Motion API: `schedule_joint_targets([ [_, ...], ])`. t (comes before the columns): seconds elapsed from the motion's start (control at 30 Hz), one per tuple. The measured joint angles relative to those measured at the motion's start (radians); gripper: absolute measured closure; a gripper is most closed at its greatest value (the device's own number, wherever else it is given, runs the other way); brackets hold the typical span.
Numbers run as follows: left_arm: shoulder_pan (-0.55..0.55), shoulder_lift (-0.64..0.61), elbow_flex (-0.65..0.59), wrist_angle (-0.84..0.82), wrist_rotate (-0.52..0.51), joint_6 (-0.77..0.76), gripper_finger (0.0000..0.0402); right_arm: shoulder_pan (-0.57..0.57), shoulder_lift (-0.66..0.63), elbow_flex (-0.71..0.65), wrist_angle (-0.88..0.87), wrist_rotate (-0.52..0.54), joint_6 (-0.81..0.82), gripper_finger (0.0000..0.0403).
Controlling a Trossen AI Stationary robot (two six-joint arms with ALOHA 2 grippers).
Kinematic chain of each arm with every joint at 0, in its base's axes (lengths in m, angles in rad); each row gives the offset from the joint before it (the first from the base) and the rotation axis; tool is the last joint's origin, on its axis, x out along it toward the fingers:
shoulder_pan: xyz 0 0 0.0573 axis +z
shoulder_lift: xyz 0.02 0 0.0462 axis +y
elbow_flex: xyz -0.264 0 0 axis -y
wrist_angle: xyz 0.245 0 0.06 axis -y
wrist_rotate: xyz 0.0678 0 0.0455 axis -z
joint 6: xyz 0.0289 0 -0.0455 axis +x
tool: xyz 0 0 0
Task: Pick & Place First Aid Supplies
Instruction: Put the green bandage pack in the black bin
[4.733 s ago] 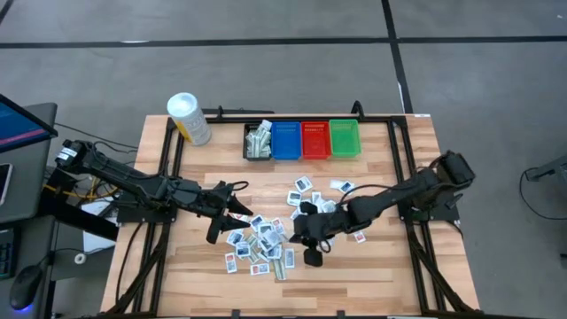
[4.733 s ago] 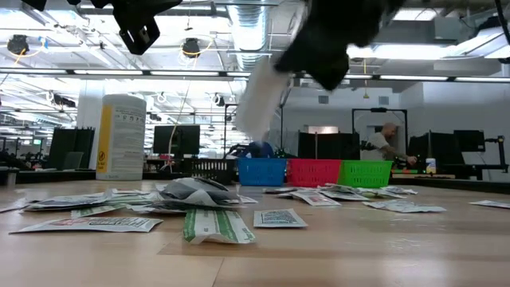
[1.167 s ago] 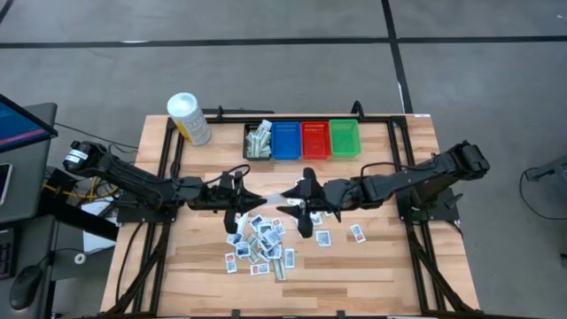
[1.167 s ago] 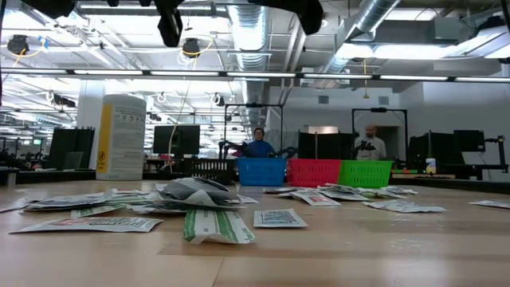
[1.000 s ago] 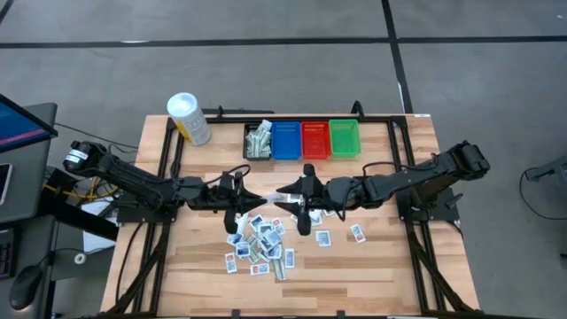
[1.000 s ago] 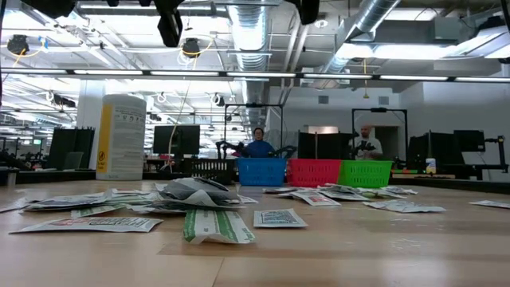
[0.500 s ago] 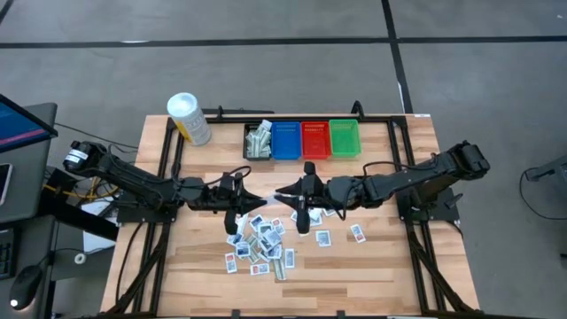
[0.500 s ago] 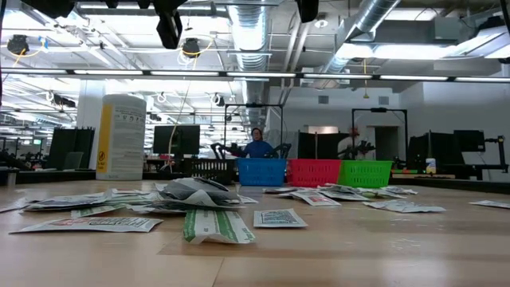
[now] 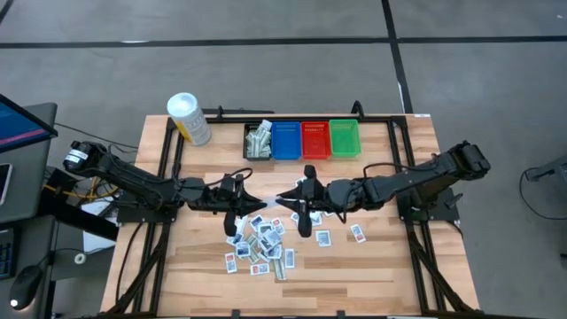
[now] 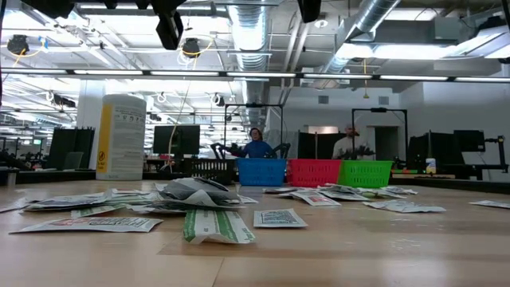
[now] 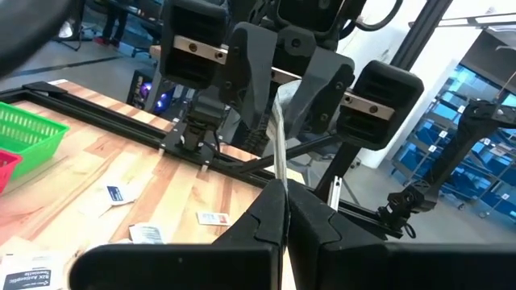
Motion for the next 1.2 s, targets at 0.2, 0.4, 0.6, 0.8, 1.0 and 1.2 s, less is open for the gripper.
schedule_joint_targets([
  [0.2, 0.0, 0.0, 0.0, 0.0, 0.001, 0.0, 0.0398, 0.007, -0.011, 0.0, -0.013, -0.001, 0.002, 0.0345],
  [0.4, 0.0, 0.0, 0.0, -0.002, 0.002, 0.0, 0.0398, 0.008, -0.042, 0.0, -0.061, 0.001, 0.002, 0.0345],
  [0.6, -0.006, -0.033, 0.0, -0.019, 0.004, 0.0, 0.0397, 0.008, -0.093, 0.0, -0.155, 0.002, 0.003, 0.0362],
  [0.8, -0.006, -0.073, 0.0, -0.049, 0.003, 0.0, 0.0397, 0.008, -0.142, 0.0, -0.209, 0.003, 0.003, 0.0399],
  [1.0, -0.006, -0.1, 0.0, -0.076, 0.002, 0.0, 0.0397, 0.008, -0.181, 0.0, -0.248, 0.003, 0.003, 0.04],
  [1.2, -0.005, -0.106, 0.0, -0.094, -0.073, 0.03, 0.0396, 0.008, -0.211, 0.0, -0.303, 0.003, 0.009, 0.0399],
])
